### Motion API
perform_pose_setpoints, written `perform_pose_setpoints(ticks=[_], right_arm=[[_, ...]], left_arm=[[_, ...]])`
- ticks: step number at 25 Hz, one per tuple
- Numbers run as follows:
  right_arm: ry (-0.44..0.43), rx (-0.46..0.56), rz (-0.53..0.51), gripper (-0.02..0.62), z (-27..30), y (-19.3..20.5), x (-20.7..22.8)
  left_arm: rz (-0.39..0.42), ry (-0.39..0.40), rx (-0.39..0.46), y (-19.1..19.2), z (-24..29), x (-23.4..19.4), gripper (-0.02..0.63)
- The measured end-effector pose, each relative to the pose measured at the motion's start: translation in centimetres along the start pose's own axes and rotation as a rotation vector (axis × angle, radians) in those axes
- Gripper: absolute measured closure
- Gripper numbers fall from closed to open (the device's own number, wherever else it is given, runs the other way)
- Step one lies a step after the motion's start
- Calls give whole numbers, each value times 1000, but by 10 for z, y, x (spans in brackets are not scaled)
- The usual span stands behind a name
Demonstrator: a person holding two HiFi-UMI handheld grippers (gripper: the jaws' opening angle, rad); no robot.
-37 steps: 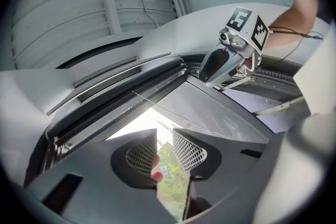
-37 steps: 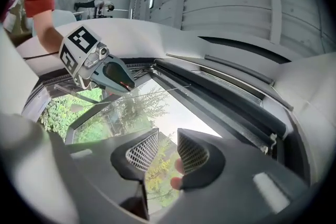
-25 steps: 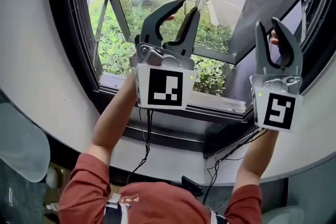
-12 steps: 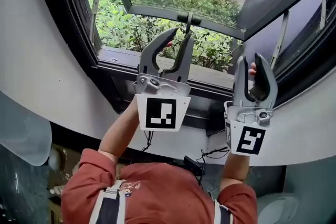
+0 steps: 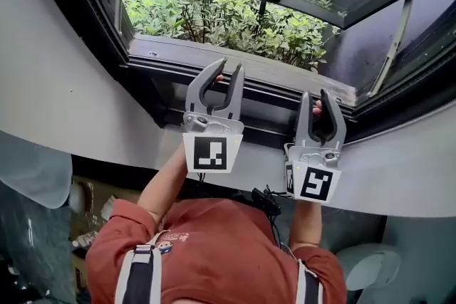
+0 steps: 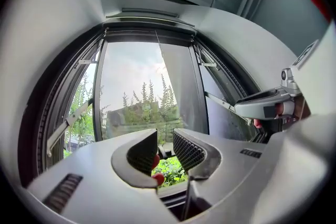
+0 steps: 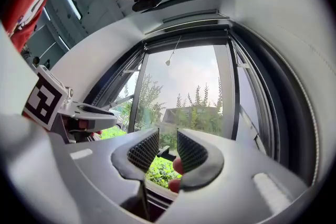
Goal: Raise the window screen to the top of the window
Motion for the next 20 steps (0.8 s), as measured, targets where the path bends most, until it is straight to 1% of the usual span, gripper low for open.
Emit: perform_pose_setpoints(ticks=[5, 8, 10, 17, 20], right_arm=[[19, -49, 27, 479, -8, 28, -4], [20, -80, 54, 480, -13, 41, -7], [25, -88, 70, 483, -15, 46, -8], [26, -109, 75, 529, -19, 55, -13], [34, -107, 68, 577, -19, 57, -13]], left_arm=[[-12, 10, -46, 28, -14, 11, 509], [-40, 24, -95, 43, -21, 18, 509], [-50, 29, -110, 49, -23, 20, 509], [-47, 26, -110, 53, -27, 20, 527], [-34, 27, -106, 52, -26, 21, 559]])
Point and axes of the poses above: the fingertips, and each gripper's own axes: z forward along the fingers, x to its right, y out of its underside, the point moved 1 cm from there along -z, backward along the fingers, and after that the axes turned 8 degrees about z, right-handed, at the moved point
